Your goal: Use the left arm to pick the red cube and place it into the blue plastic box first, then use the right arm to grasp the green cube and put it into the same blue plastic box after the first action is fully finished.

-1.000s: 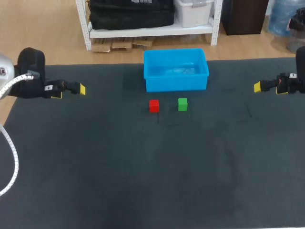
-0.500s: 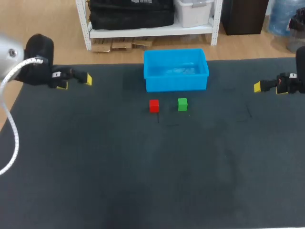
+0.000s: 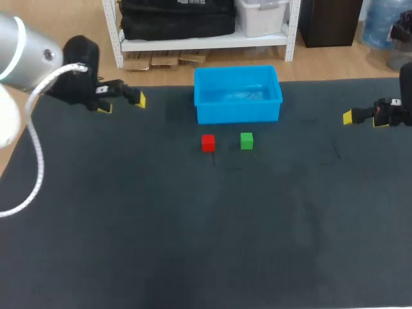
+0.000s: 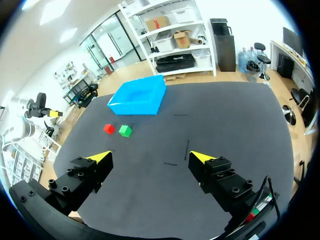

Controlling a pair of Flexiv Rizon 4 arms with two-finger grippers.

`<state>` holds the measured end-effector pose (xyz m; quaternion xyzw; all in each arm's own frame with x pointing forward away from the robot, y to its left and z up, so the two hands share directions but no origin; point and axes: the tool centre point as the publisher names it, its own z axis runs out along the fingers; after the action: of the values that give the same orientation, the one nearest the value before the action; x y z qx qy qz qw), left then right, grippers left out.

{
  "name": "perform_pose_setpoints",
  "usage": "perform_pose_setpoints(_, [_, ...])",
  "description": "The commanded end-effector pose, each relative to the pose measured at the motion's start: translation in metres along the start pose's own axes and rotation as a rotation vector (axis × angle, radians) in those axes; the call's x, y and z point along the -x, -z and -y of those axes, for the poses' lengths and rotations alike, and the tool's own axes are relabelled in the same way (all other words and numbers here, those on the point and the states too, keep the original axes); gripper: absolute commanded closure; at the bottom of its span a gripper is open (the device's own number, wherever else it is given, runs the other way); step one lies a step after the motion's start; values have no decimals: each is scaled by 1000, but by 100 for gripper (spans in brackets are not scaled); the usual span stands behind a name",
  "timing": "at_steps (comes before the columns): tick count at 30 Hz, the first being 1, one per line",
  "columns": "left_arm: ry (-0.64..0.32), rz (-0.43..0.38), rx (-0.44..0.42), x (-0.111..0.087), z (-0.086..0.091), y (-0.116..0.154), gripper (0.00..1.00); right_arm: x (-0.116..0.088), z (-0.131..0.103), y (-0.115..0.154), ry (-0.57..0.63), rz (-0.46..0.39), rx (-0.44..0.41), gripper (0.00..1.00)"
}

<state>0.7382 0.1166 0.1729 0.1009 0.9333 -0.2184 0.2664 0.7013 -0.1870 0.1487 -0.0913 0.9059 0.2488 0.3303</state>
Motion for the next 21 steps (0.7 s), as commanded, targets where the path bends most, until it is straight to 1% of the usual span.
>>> perform_pose_setpoints(1, [6, -19, 37, 14, 14, -22, 0, 0, 0, 0, 0, -1, -2, 0])
perform_pose_setpoints(6, [12, -27, 40, 21, 27, -37, 0, 0, 0, 0, 0, -1, -2, 0])
perform_pose_setpoints(14, [13, -39, 58, 32, 47, -53, 0, 0, 0, 0, 0, -1, -2, 0])
perform_pose_setpoints(21, [16, -53, 78, 42, 61, -66, 0, 0, 0, 0, 0, -1, -2, 0])
